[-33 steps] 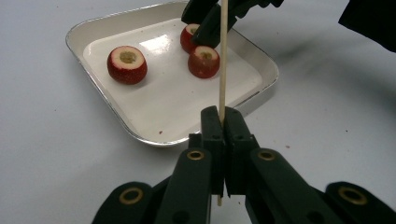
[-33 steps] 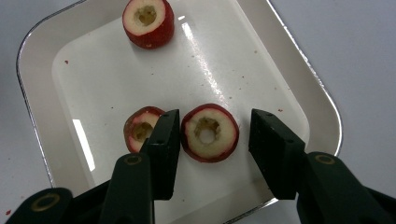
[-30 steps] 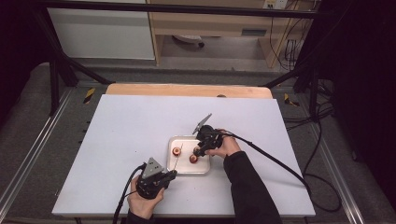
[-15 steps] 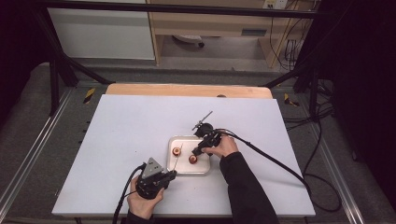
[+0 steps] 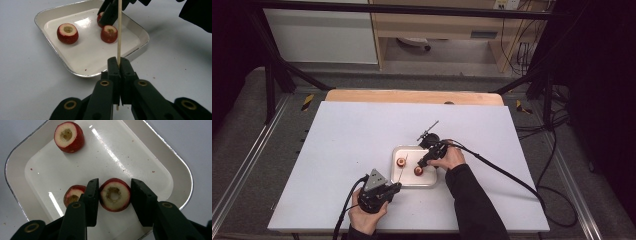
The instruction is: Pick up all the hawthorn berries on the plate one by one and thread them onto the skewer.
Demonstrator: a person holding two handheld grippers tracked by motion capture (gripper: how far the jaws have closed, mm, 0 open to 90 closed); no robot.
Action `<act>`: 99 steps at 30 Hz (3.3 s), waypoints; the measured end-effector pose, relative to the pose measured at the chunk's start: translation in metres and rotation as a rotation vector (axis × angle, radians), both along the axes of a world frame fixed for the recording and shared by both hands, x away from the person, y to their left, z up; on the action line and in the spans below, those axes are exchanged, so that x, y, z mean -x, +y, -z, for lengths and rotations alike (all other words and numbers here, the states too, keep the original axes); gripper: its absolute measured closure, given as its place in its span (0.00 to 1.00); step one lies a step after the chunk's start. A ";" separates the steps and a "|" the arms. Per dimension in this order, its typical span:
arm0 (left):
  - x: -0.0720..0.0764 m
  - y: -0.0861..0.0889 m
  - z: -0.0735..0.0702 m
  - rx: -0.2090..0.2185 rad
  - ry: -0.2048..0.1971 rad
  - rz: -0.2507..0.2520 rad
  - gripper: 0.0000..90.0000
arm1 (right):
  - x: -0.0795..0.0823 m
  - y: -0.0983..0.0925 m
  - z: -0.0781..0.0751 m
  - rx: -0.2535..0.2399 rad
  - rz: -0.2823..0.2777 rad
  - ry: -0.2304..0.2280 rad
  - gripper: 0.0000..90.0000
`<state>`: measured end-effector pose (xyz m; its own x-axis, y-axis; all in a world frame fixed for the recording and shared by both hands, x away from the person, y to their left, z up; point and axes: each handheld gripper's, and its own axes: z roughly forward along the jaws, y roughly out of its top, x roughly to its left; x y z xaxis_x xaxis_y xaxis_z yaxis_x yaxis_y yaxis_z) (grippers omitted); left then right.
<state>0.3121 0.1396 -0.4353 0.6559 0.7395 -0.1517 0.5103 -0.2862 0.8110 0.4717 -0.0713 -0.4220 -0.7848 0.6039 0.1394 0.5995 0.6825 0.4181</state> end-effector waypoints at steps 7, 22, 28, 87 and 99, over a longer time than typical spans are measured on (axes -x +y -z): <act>0.000 0.000 0.000 0.003 -0.002 -0.001 0.99 | 0.001 -0.006 -0.014 -0.078 0.051 -0.011 0.67; 0.004 -0.017 0.000 0.073 -0.023 -0.011 0.99 | 0.038 -0.043 -0.065 -0.566 0.243 -0.129 0.67; 0.003 -0.034 -0.001 0.116 -0.030 -0.019 0.99 | 0.055 -0.065 -0.069 -0.803 0.347 -0.199 0.67; -0.008 -0.062 -0.005 0.243 0.027 -0.083 0.99 | 0.081 -0.052 -0.049 -1.055 0.349 -0.337 0.67; -0.006 -0.063 -0.005 0.287 -0.012 -0.118 0.99 | 0.084 -0.049 -0.044 -1.105 0.411 -0.267 0.67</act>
